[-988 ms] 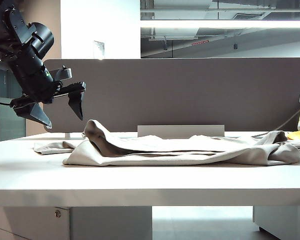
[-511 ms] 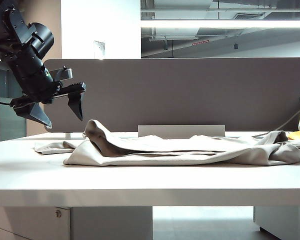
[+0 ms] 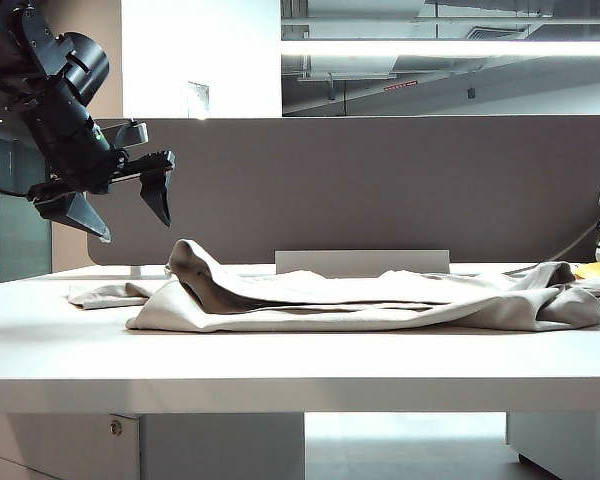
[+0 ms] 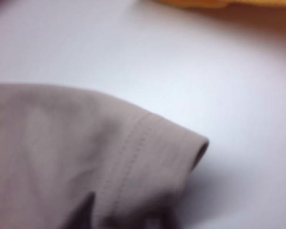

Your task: Fold the bottom side of the T-shirt horizontally towards the center, about one-third of the way, then fold the sleeve back towards the center, creating a straight line along the edge of the T-shirt, and finally fold the bottom of the T-shirt up towards the top, creating a neat rectangle.

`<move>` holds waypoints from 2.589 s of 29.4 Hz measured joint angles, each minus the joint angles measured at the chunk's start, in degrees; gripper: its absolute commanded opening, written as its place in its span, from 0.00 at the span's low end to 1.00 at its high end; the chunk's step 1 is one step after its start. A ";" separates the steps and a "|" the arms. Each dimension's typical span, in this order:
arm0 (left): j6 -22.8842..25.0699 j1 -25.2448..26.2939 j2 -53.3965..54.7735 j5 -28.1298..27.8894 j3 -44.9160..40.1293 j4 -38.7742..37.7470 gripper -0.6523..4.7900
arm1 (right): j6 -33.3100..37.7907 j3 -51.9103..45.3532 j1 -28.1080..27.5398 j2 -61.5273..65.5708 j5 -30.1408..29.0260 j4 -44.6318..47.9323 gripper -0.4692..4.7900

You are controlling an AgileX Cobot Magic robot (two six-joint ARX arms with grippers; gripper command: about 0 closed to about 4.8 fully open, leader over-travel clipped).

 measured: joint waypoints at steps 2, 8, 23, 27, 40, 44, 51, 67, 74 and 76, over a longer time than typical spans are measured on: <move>0.13 0.00 0.00 -0.02 0.00 -0.02 0.96 | -0.11 -0.04 0.13 0.20 -0.28 -0.15 0.07; 0.15 0.00 0.00 0.00 0.00 -0.55 0.96 | 0.00 -0.04 0.15 0.20 -1.95 -0.39 0.07; 0.79 0.00 1.51 -0.02 -0.02 -3.72 0.96 | 0.90 13.46 4.70 0.31 -9.84 -5.92 0.07; 0.79 0.00 1.53 0.00 0.00 -3.91 0.96 | 1.29 13.18 8.20 0.74 -9.73 -7.74 0.07; 0.79 -0.02 1.53 0.00 0.00 -6.10 0.96 | 1.44 13.22 18.86 0.74 -7.56 -6.84 0.07; 0.81 -0.02 1.53 1.25 0.00 -6.27 0.96 | 1.73 13.25 19.71 0.72 -7.58 -8.20 0.69; 0.76 -0.02 1.55 3.61 0.00 -6.29 0.96 | 2.19 13.25 19.91 0.74 -7.61 -11.26 1.00; 0.74 0.02 1.55 3.87 0.00 -6.47 0.96 | -2.32 18.03 24.83 0.74 -2.91 -13.31 1.00; 0.74 0.00 1.55 3.87 -0.02 -6.47 0.96 | -14.51 22.49 26.03 0.66 12.07 -22.08 1.00; 0.74 0.00 1.53 3.87 0.00 -6.45 0.96 | -14.88 22.47 26.01 0.66 13.49 -23.65 1.00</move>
